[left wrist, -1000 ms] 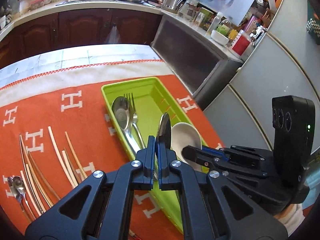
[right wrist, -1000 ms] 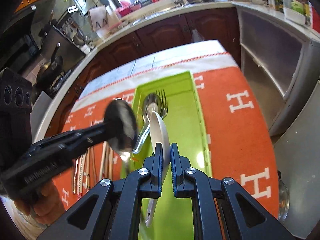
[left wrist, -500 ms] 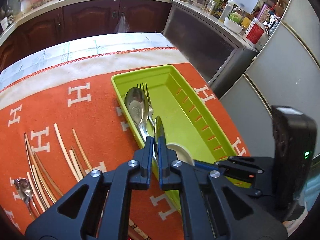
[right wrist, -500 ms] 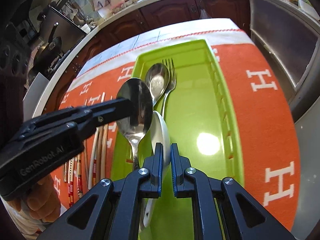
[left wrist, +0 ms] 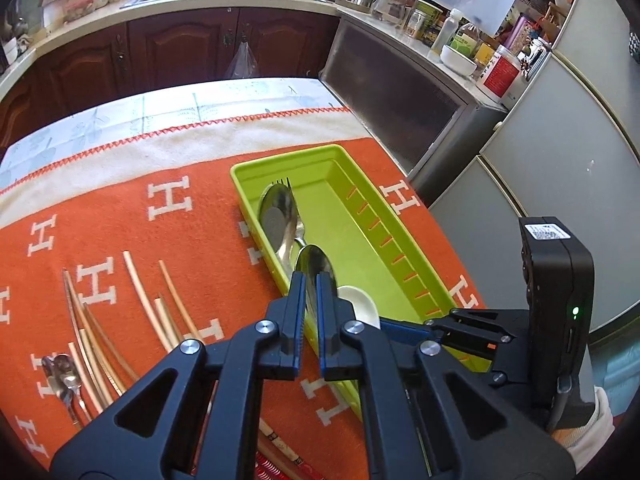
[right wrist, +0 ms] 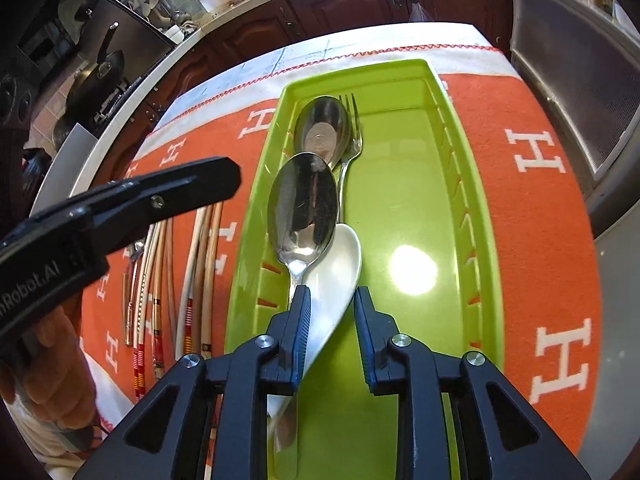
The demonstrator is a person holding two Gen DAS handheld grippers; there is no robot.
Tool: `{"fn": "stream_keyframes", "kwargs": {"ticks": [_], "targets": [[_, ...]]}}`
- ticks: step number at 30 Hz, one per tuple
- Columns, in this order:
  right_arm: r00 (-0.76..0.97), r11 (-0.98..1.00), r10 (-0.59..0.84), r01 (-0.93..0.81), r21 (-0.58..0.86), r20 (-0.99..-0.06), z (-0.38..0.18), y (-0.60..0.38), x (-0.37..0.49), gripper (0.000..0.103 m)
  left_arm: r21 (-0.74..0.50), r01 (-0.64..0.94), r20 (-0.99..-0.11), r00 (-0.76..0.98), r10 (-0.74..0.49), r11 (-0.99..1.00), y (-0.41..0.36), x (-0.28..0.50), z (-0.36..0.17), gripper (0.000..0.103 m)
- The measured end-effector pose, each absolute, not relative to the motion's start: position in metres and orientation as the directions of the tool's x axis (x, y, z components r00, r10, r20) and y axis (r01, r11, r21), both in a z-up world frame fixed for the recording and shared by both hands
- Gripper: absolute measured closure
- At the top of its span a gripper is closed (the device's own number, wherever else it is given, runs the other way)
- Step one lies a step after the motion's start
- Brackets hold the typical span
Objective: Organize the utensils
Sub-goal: 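Place the ceramic spoon in the green tray with the right tool while the left tool places the steel spoon, then move both open tools from the tray over the chopsticks on the blanket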
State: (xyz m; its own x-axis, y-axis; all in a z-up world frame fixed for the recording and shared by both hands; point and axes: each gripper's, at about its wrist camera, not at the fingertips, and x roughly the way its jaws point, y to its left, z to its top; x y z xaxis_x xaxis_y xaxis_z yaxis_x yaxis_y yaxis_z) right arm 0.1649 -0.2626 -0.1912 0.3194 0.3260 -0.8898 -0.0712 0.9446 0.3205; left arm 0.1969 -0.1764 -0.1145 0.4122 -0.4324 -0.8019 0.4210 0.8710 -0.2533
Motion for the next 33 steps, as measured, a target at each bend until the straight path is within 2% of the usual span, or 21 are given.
{"fn": "stream_keyframes", "kwargs": {"ticks": [4,7,16,20,27,33], "targets": [[0.342,0.951,0.308,-0.084,0.298,-0.887,-0.179,-0.259,0.161,0.068,-0.231,0.425,-0.8,0.429,-0.42,0.875,-0.164,0.184,-0.103,0.102],[0.383,0.96,0.278,-0.093,0.263,-0.881,-0.165,-0.258,0.151,0.054,-0.226,0.418,-0.797,0.44,-0.413,0.88,-0.149,0.172,-0.094,0.102],[0.436,0.959,0.278,-0.081,0.271,-0.856,-0.131,-0.256,0.133,0.054,-0.206,0.355,-0.779,0.505,-0.372,0.912,-0.088,0.13,-0.067,0.101],[0.431,0.972,0.217,-0.012,0.235,-0.876,-0.123,-0.275,0.123,0.054,-0.224,0.315,-0.765,0.53,-0.367,0.922,-0.056,0.115,-0.057,0.101],[0.355,0.961,0.237,0.049,0.271,-0.904,-0.152,-0.282,0.127,0.063,-0.228,0.223,-0.763,0.564,-0.316,0.948,0.002,0.094,-0.054,0.083],[0.397,0.97,0.213,0.024,0.242,-0.893,-0.133,-0.262,0.124,0.063,-0.178,0.144,-0.791,0.568,-0.229,0.973,0.035,0.084,-0.064,0.077]]}}
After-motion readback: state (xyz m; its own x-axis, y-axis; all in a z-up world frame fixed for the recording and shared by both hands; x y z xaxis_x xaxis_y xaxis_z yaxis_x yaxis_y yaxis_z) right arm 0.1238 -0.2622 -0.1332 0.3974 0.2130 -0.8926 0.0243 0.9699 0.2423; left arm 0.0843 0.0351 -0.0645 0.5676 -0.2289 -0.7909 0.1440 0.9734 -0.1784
